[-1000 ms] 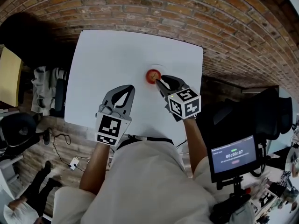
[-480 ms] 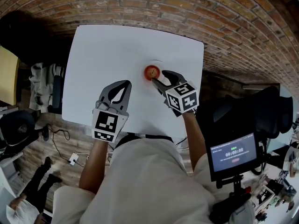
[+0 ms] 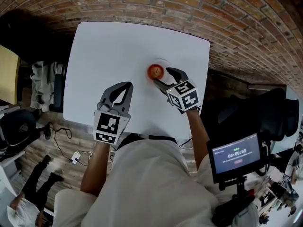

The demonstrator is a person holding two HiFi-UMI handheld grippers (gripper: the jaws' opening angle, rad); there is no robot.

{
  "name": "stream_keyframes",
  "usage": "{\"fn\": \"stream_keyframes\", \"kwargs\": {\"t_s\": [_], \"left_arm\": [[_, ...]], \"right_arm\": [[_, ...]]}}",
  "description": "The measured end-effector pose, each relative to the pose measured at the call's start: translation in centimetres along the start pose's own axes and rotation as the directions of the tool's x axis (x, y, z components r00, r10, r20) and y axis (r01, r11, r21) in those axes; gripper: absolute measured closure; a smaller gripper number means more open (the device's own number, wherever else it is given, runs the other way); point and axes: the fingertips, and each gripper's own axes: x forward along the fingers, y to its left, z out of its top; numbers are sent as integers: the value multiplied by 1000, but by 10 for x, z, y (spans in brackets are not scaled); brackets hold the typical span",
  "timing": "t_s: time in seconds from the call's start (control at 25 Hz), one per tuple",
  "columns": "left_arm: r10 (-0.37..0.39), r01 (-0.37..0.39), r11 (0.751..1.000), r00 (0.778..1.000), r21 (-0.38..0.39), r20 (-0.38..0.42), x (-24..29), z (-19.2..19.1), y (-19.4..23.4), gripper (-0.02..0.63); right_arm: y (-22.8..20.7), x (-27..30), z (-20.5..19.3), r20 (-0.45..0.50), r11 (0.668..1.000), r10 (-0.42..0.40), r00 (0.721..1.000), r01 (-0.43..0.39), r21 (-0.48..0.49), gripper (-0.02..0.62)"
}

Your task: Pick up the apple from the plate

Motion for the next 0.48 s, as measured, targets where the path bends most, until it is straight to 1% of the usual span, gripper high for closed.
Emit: {"fn": "stream_keyframes", "kwargs": {"t_s": [0.24,0.36,0.48], "left_arm": [[2,-2,1000,1000,-12,-11,1,-5,2,600],[0,0,1000,1000,-14,-12,0,-5,1,600],[-1,1,1000,1000,-14,-18,2,-6,0,600]], "right_arm": [[-1,16,-14,-38,997,16,999,-19,-72,254],[-4,21,-22,-67,994,5,998,-12,-106,247],[-9,27,-29,-83,994,3,997,-12,-111,247]]}}
